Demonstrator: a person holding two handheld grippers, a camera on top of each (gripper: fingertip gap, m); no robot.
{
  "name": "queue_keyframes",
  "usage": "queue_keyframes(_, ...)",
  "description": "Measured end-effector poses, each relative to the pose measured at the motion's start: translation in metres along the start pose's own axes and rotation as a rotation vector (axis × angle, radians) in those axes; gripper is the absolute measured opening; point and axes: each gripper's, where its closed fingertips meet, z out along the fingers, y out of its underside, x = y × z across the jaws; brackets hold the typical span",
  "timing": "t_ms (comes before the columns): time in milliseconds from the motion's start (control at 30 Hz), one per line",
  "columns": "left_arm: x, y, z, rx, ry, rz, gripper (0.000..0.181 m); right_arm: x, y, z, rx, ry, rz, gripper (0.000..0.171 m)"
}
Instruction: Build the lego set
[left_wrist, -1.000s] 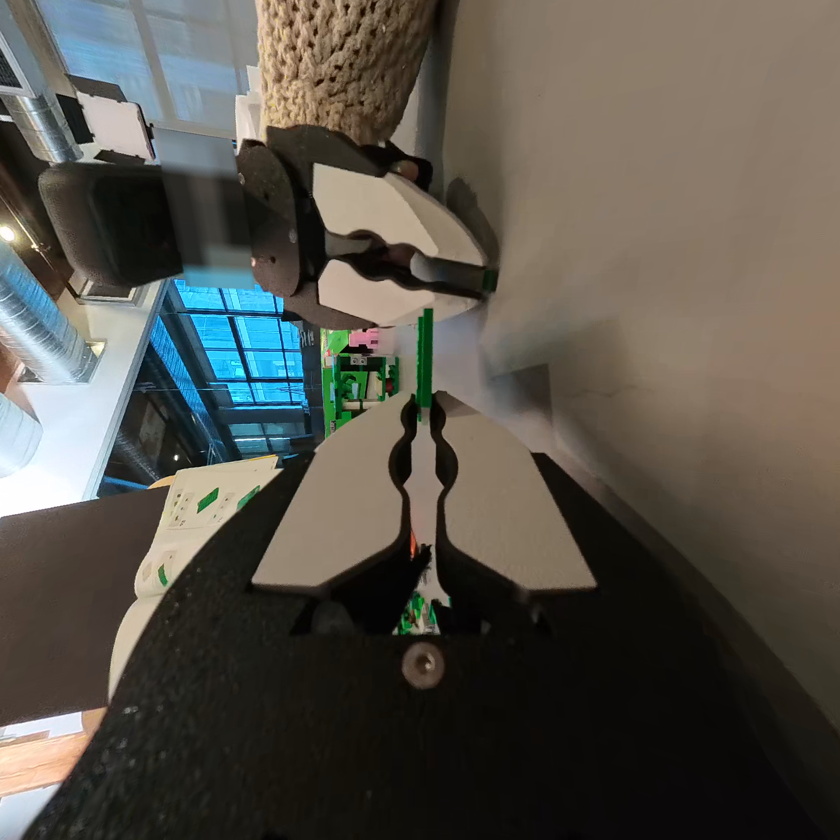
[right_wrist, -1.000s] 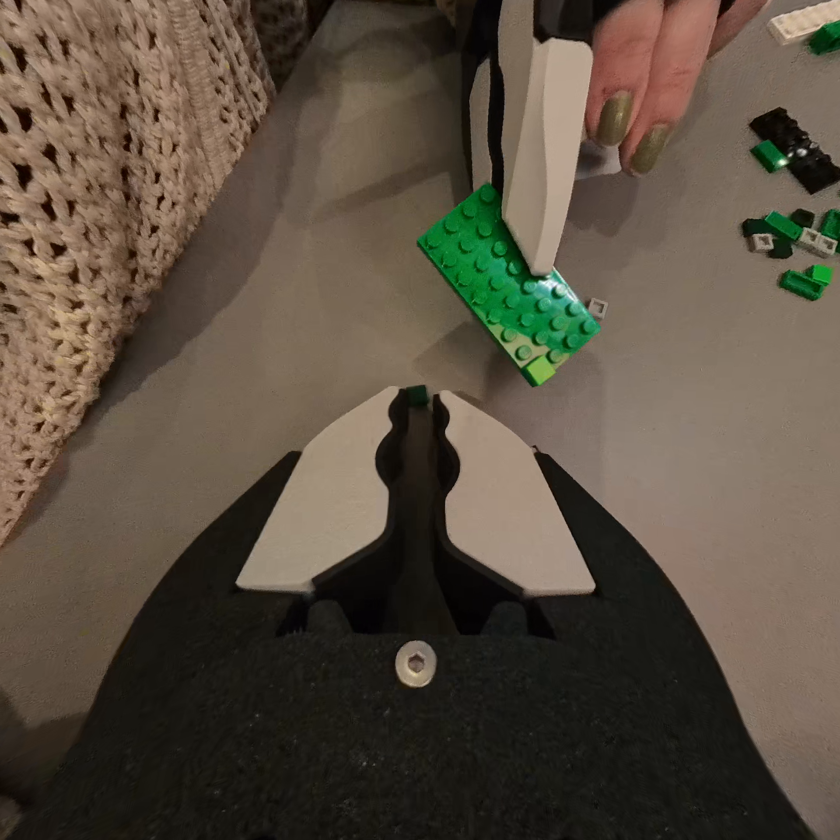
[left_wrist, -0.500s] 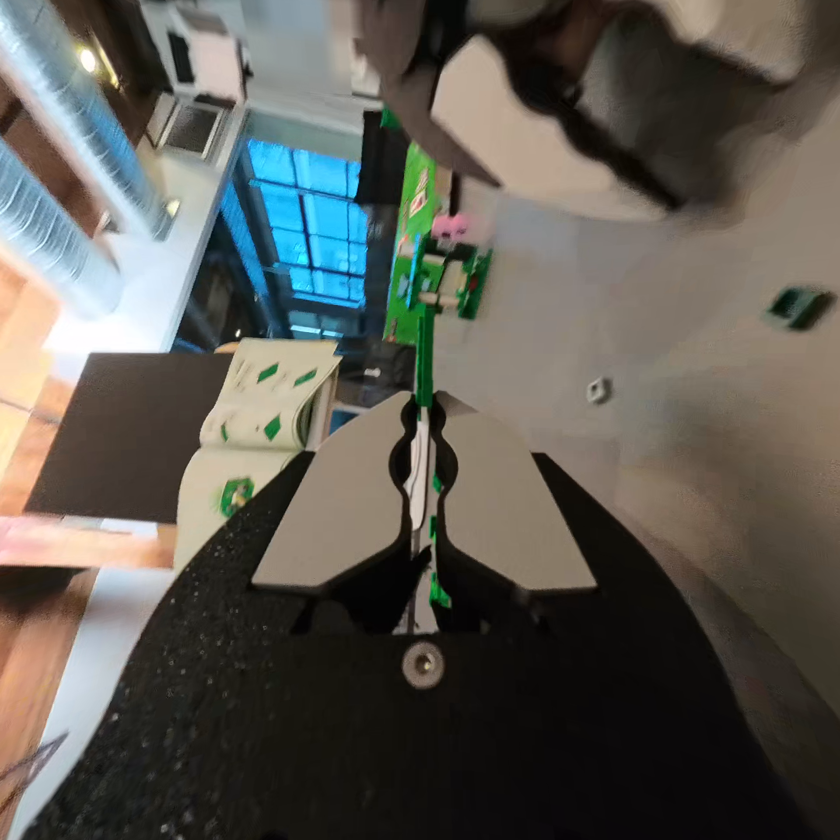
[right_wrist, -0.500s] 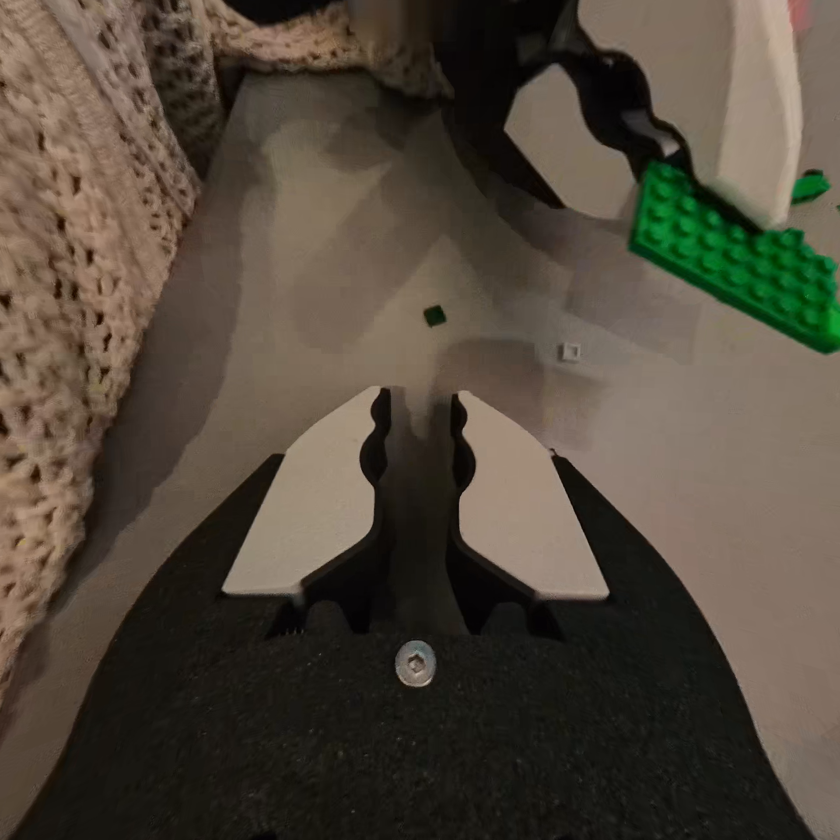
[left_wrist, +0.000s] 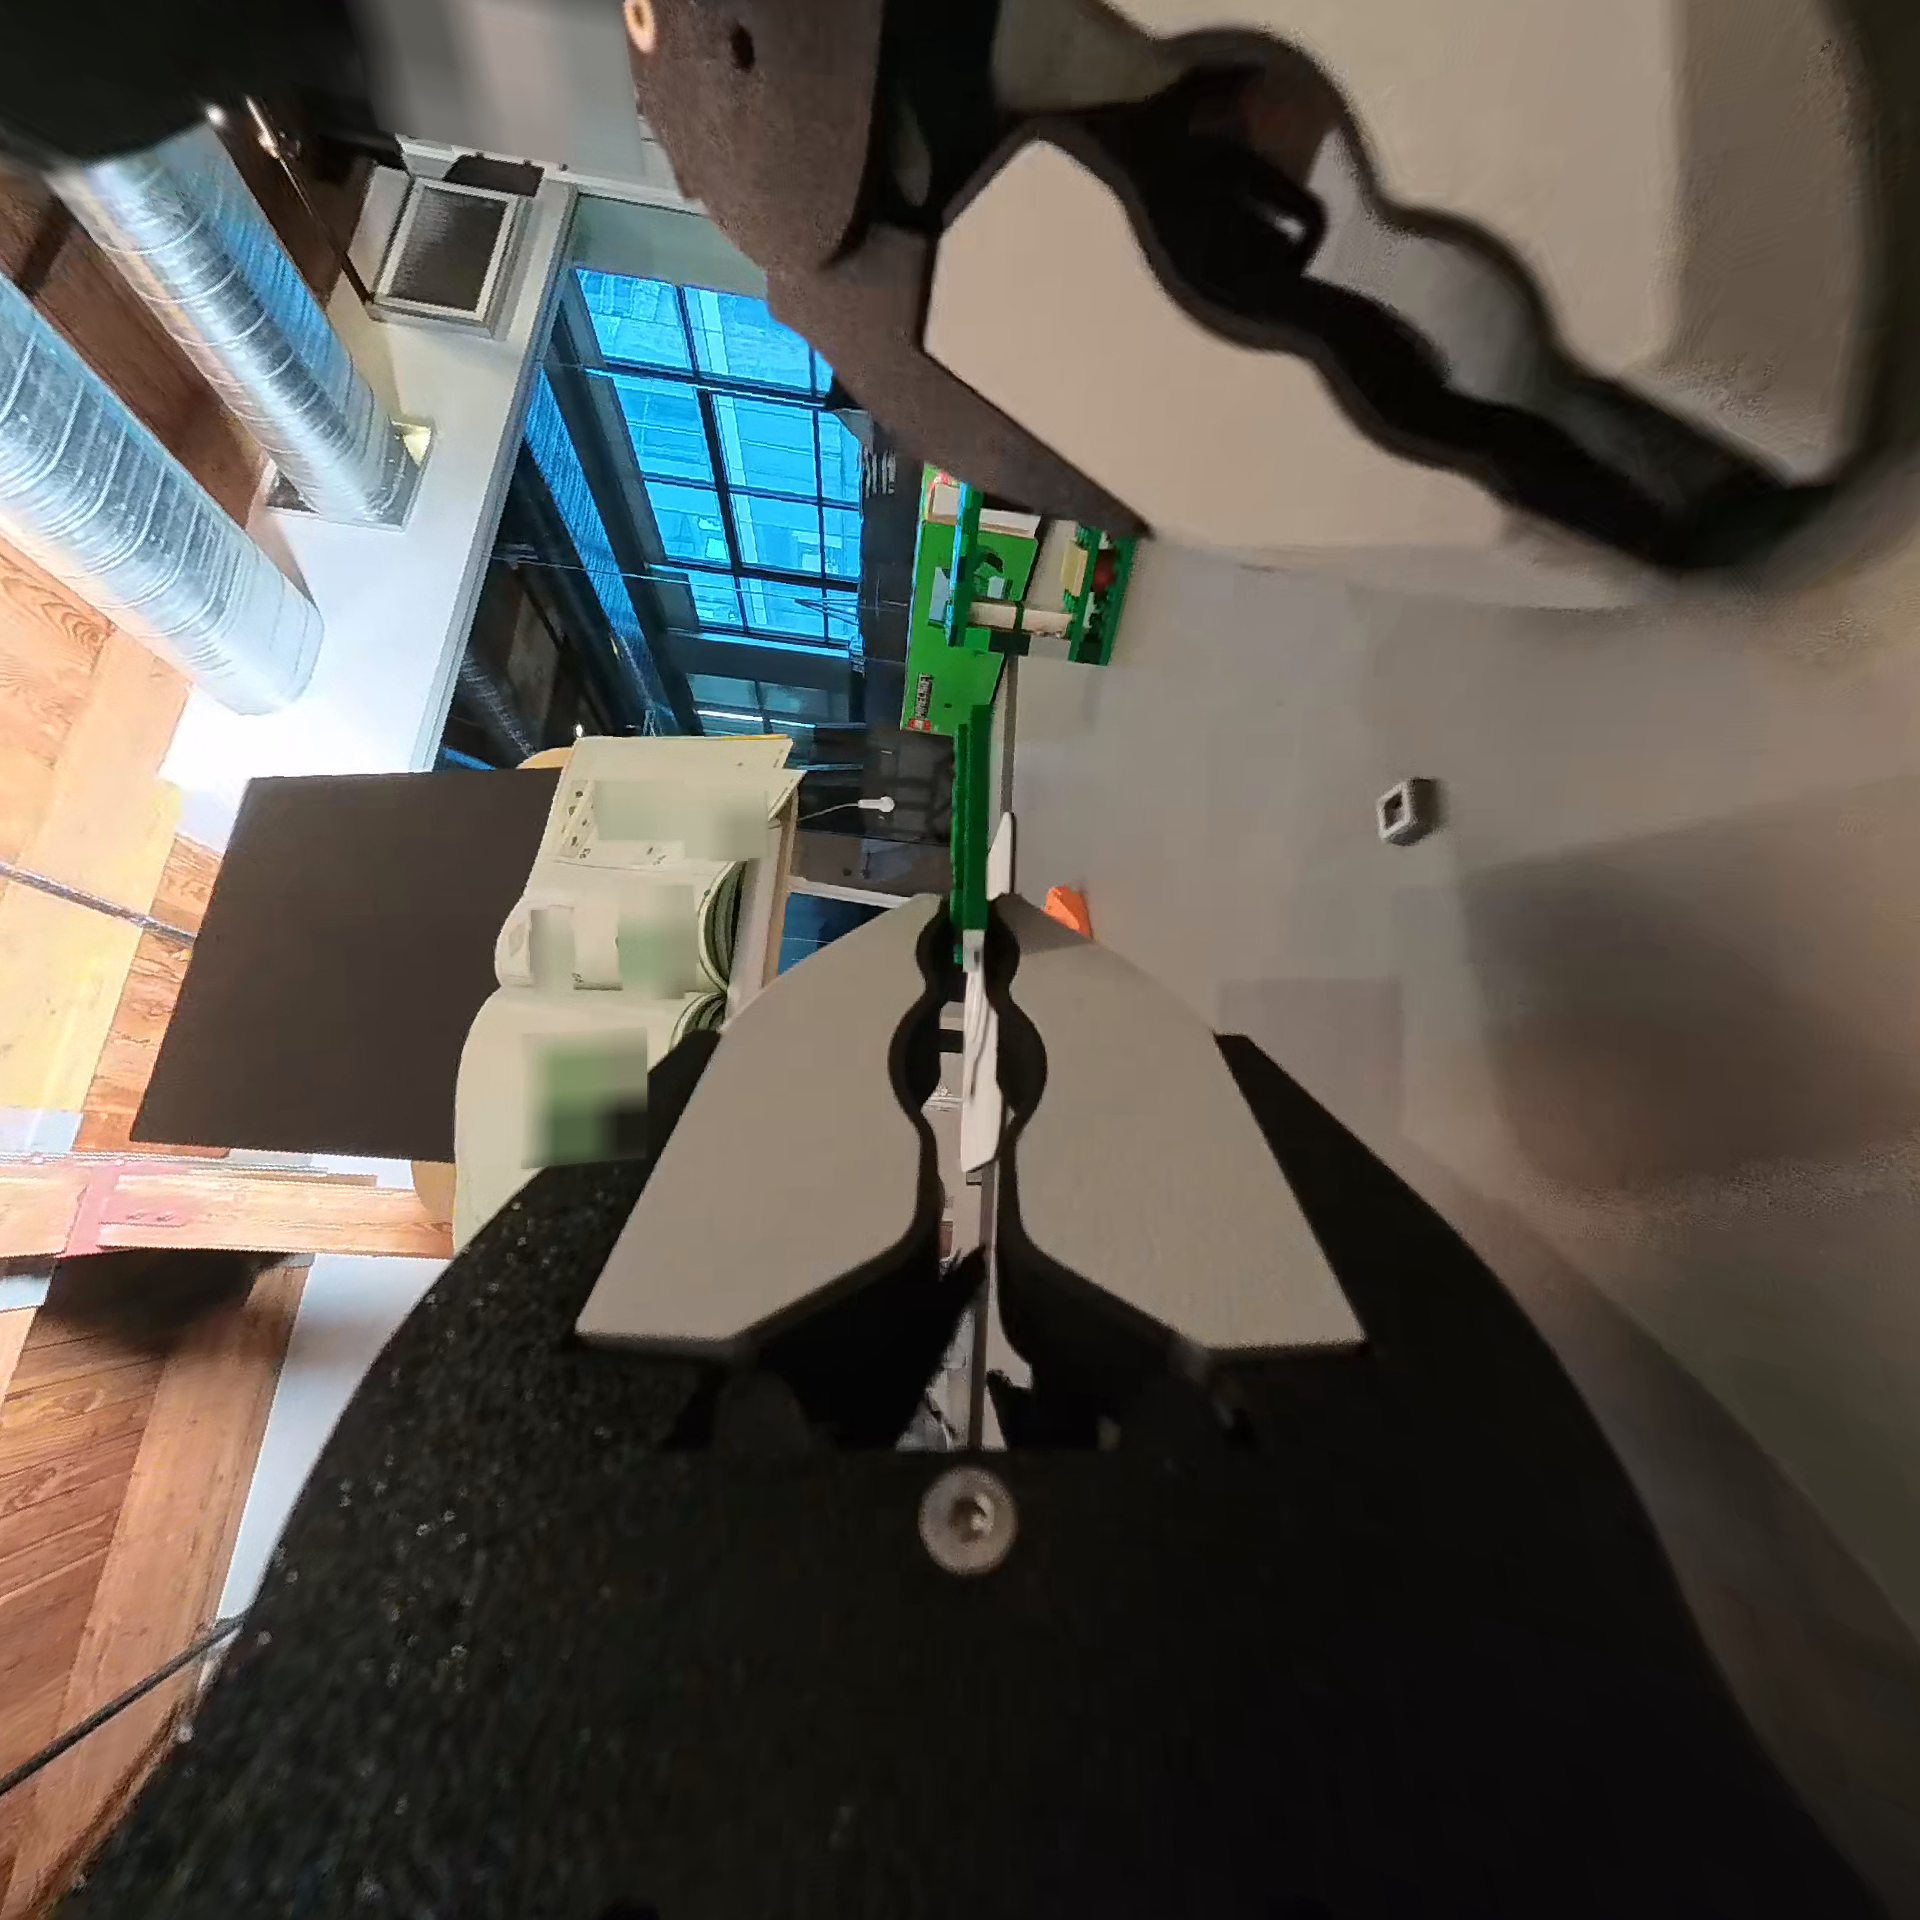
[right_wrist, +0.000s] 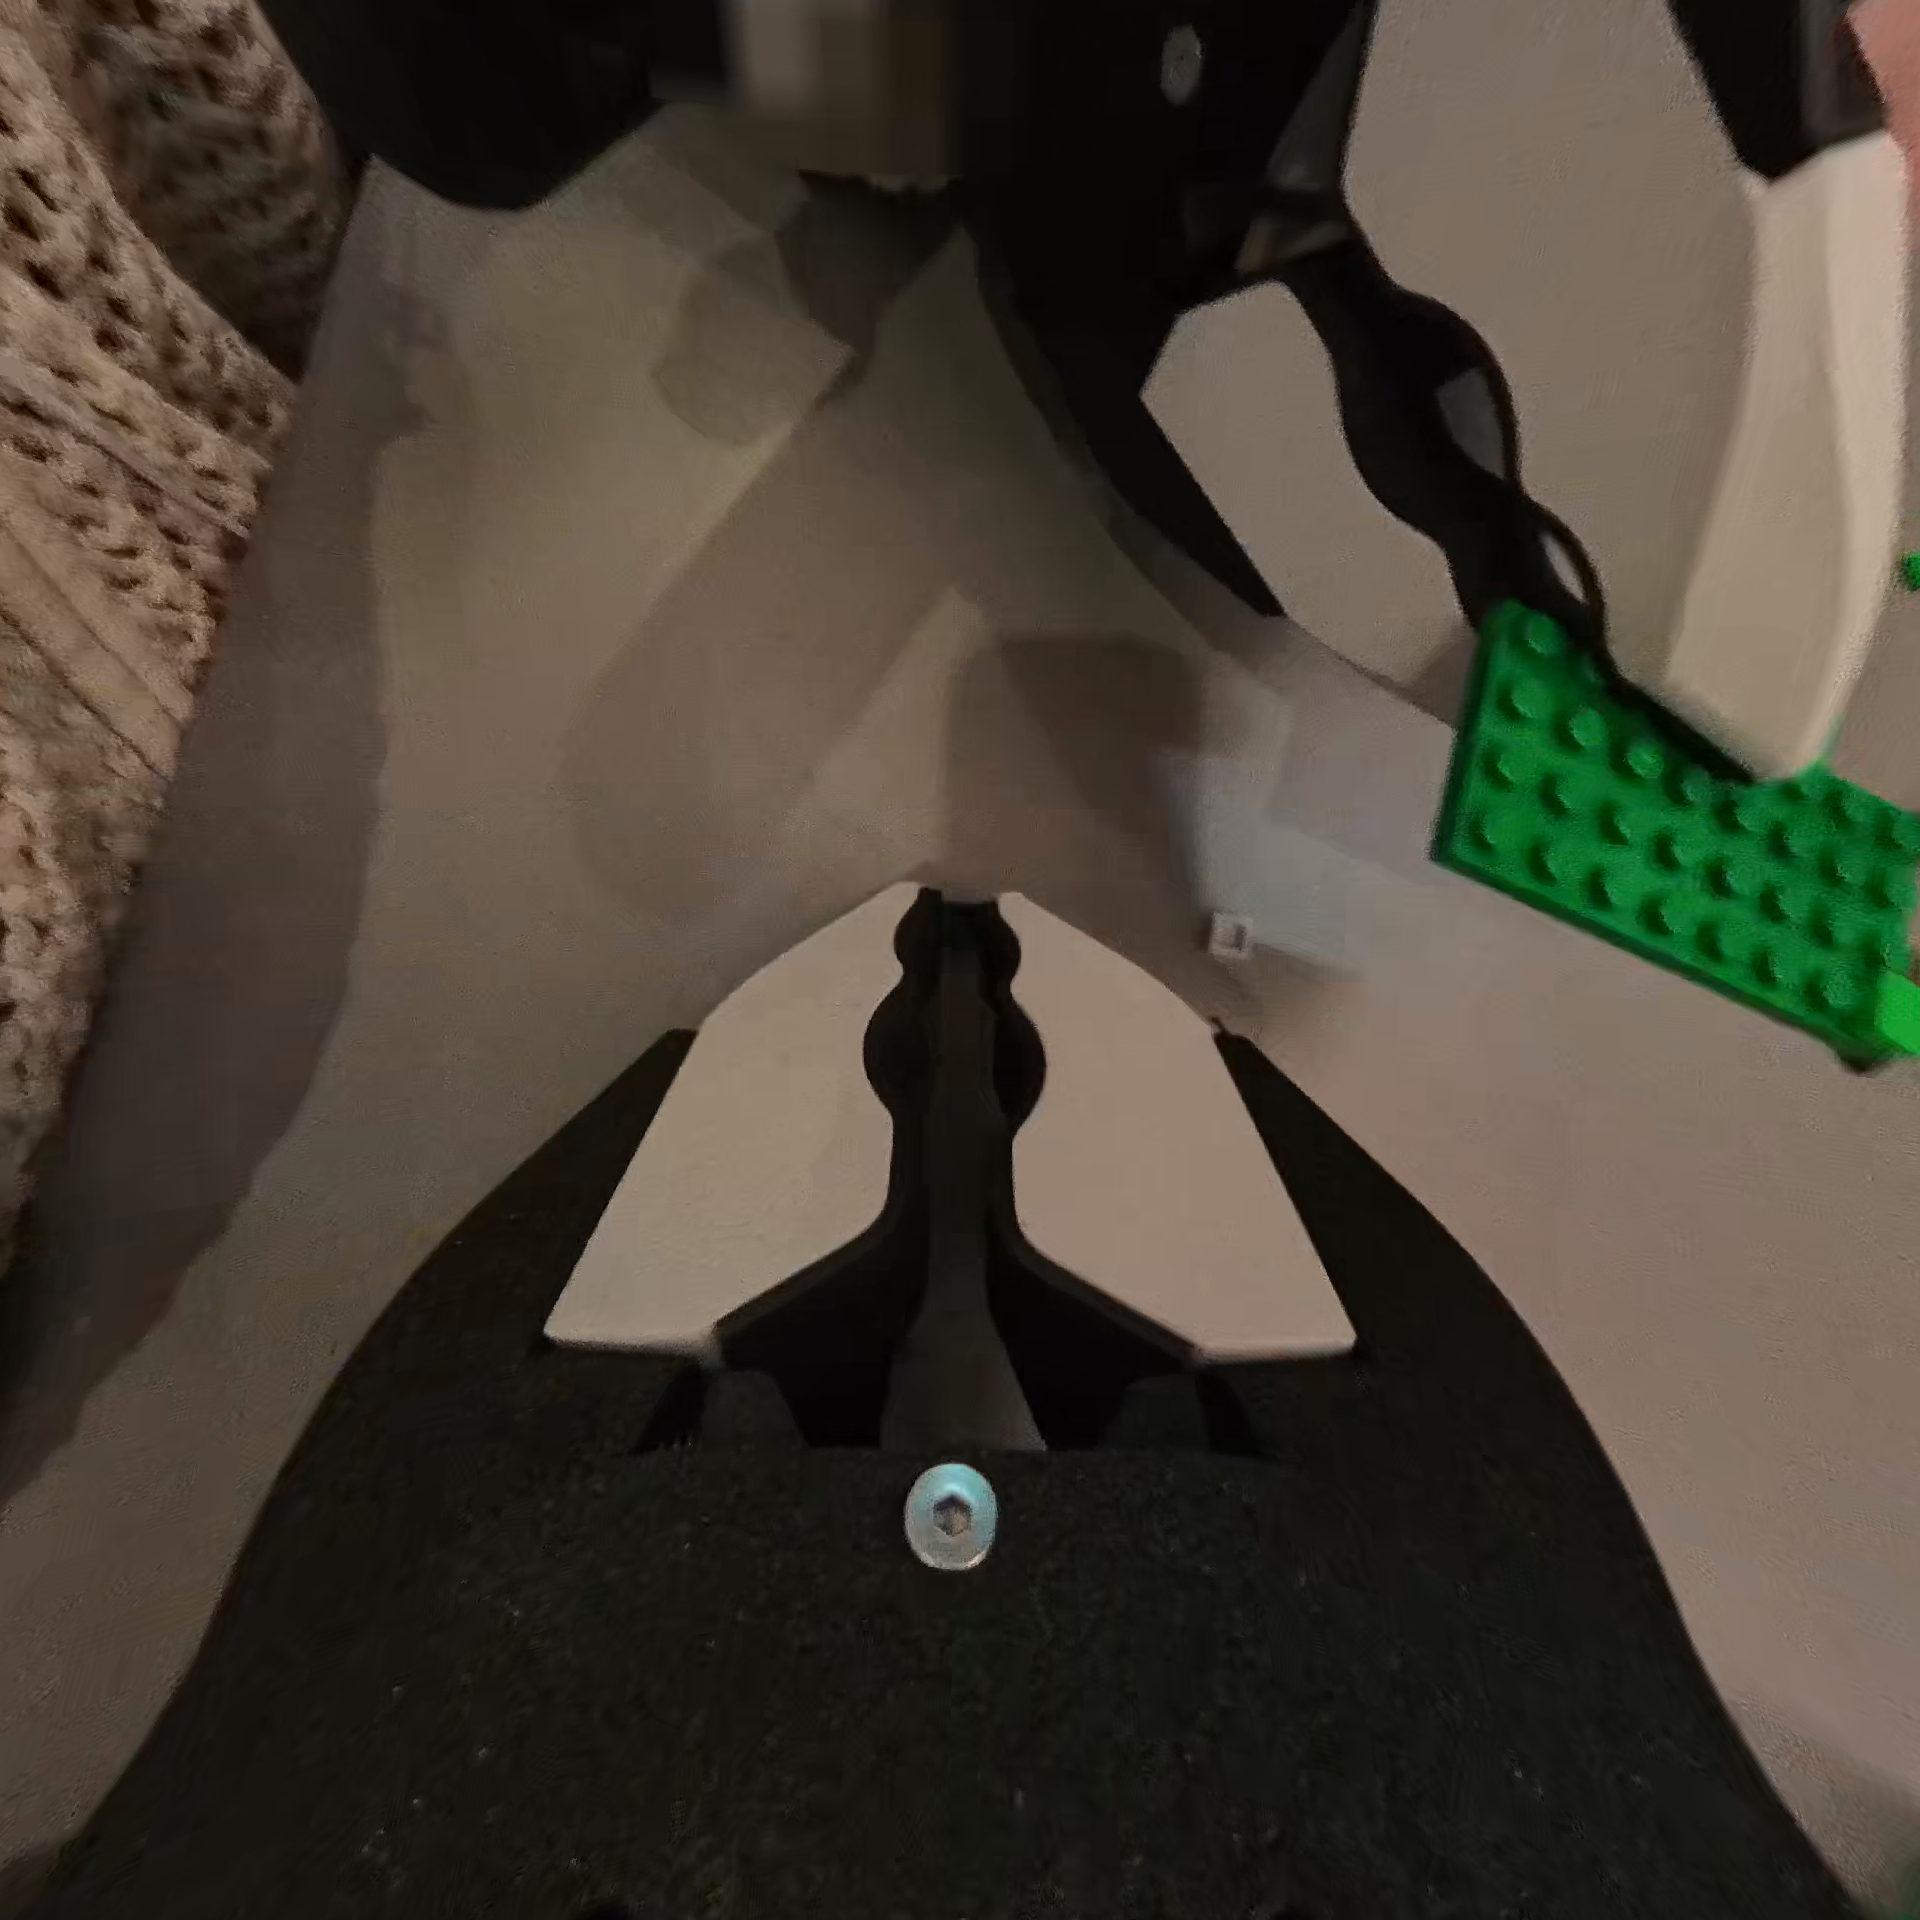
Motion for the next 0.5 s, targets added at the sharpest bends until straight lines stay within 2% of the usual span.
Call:
queue_keyframes(33,-0.002,0.0,0.0,-0.002,-0.007,0.0,0.004,0.009,0.003,-0.008,0.001,0.047,-0.001,0.007)
queue_keyframes(167,-0.006,0.001,-0.001,-0.01,-0.028,-0.013,0.004,0.045,0.015,-0.047,0.034,0.247,0.061,0.006)
queue_keyframes(300,-0.012,0.005,-0.001,-0.033,-0.065,-0.047,0.004,0.055,0.013,-0.074,0.113,0.387,-0.007,0.007)
queue_keyframes(400,-0.016,0.008,-0.001,-0.046,-0.08,-0.072,0.004,0.053,0.017,-0.082,0.095,0.42,-0.064,0.03)
queue_keyframes(500,-0.012,0.008,0.0,-0.047,-0.066,-0.073,0.004,0.052,0.027,-0.083,0.073,0.412,-0.056,0.033)
